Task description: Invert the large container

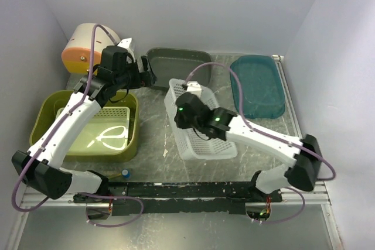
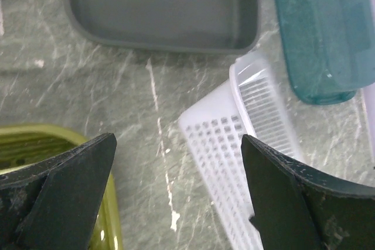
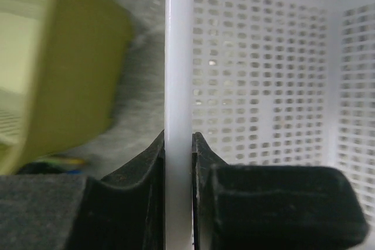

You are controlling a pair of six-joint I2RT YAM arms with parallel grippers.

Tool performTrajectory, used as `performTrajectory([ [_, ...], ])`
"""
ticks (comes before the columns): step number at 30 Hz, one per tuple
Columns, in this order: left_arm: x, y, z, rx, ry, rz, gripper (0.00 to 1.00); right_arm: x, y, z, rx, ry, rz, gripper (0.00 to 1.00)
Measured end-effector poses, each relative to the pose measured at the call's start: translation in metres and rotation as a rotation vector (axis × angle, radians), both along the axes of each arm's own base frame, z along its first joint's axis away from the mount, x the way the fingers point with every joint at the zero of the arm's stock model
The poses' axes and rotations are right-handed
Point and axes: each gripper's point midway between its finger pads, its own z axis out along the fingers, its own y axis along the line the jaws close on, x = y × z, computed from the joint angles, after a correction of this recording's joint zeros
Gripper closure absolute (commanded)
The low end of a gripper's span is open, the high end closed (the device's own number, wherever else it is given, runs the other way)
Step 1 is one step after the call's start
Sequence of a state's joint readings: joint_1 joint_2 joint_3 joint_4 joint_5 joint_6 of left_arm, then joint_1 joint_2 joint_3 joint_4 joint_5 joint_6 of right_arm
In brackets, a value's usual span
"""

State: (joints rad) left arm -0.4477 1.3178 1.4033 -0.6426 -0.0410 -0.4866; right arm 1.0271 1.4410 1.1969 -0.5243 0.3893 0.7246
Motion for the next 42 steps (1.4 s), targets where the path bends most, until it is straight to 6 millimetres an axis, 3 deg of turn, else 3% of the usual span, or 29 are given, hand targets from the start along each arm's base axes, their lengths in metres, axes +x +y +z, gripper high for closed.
performTrajectory([
  [6, 0.023, -0.022, 0.045, -0.069, -0.08, -0.052, 0.0, 0.007, -0.005, 0.078, 0.351, 0.008, 0.03, 1.0],
  [8, 0.025, -0.025, 0.061, -0.088, -0.113, -0.062, 0.01, 0.014, -0.013, 0.094, 0.461, 0.01, 0.035, 1.0],
  [10, 0.025, -0.026, 0.074, -0.103, -0.144, -0.067, 0.01, 0.019, -0.022, 0.098, 0.544, 0.024, 0.035, 1.0],
  [16, 0.025, -0.03, 0.087, -0.121, -0.177, -0.093, 0.0, 0.02, -0.037, 0.067, 0.809, 0.199, 0.036, 1.0],
  [20, 0.023, -0.033, 0.085, -0.121, -0.175, -0.112, 0.0, 0.005, -0.041, 0.069, 0.958, 0.267, 0.086, 1.0],
  [23, 0.023, -0.034, 0.081, -0.118, -0.169, -0.123, 0.0, 0.003, -0.06, 0.07, 1.011, 0.279, 0.069, 1.0],
  [29, 0.025, -0.039, 0.07, -0.112, -0.144, -0.149, 0.0, 0.019, -0.118, 0.062, 1.066, 0.228, -0.068, 0.79],
  [33, 0.026, -0.042, 0.06, -0.107, -0.119, -0.163, 0.01, 0.033, -0.153, 0.049, 1.024, 0.179, -0.146, 0.54],
  [36, 0.025, -0.044, 0.054, -0.105, -0.105, -0.173, 0.0, 0.041, -0.17, 0.035, 0.956, 0.171, -0.202, 0.47],
  [42, 0.023, -0.049, 0.048, -0.105, -0.091, -0.197, 0.0, 0.052, -0.192, 0.018, 0.787, 0.16, -0.283, 0.21],
])
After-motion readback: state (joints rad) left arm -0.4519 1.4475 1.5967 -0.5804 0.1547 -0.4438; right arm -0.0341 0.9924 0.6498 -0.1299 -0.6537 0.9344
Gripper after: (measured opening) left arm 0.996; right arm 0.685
